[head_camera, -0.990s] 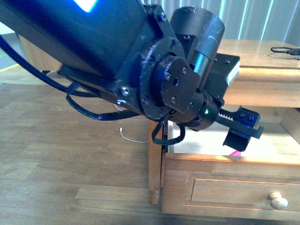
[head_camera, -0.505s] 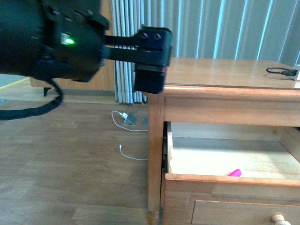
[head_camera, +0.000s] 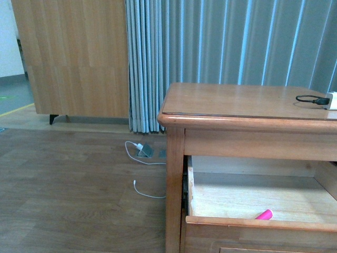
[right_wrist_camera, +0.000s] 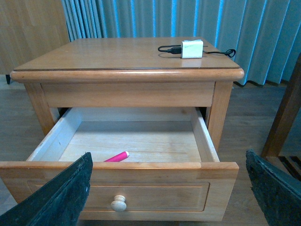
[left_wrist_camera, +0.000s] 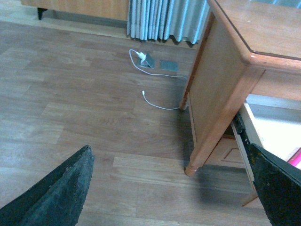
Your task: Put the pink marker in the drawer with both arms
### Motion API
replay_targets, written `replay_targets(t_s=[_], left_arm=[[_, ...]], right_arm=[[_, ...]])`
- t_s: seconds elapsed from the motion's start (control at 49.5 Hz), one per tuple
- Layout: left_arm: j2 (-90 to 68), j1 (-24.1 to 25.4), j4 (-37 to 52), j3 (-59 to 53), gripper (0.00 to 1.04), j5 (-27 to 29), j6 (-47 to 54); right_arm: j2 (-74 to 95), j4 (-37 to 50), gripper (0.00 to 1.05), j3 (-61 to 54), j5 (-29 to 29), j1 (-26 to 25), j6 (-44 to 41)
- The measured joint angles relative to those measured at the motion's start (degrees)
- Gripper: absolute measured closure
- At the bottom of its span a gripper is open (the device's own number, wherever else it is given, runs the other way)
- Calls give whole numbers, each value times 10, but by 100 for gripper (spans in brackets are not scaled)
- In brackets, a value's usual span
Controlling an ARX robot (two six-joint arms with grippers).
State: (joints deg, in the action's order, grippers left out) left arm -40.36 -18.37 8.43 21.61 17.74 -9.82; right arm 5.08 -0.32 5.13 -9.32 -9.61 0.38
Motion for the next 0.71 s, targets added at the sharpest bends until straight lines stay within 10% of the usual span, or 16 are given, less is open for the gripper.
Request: replay_targets(t_s=[0.526,0.707], left_arm=[[215,59,-127,-77,6,16,-64],[271,153,-28,-141,45,-165,69]], right_arm=[[0,0,8,0,0,0,0],[0,0,8,0,0,0,0]])
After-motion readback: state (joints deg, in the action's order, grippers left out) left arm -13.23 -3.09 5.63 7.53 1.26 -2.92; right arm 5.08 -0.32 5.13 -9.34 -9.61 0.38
